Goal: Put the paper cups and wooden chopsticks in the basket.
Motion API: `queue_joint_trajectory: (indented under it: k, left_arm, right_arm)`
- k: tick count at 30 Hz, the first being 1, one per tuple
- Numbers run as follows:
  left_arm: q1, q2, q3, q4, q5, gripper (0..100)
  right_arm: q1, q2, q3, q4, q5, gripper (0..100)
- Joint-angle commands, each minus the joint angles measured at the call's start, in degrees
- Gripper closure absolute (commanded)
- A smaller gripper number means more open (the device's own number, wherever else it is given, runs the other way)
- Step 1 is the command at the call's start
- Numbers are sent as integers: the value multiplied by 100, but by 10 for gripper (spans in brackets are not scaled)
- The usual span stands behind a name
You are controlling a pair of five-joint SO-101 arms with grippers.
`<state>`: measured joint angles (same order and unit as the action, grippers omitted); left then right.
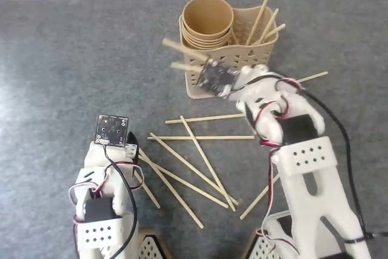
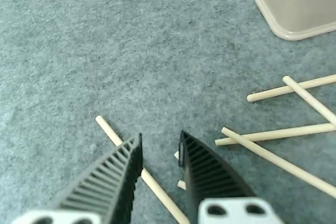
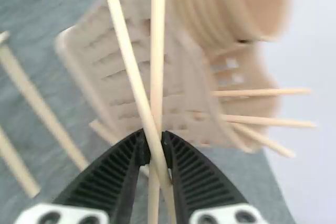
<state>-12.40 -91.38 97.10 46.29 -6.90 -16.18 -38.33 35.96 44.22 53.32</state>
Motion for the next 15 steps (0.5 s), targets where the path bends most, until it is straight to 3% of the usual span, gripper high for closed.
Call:
queue_joint_trajectory:
  k: [1, 5, 10, 15]
  left_arm:
    - [35, 9, -31, -114, -53, 895]
    - [35, 9, -31, -114, -53, 895]
    - [44, 9, -31, -114, -53, 895]
    - [44, 9, -31, -114, -53, 895]
  right_arm:
    - [242, -242, -316, -681, -527, 991]
    - [514, -189, -316, -1657, -1284, 991]
    - [725, -171, -378, -2659, -3068, 991]
    - [681, 462, -1204, -2747, -3886, 992]
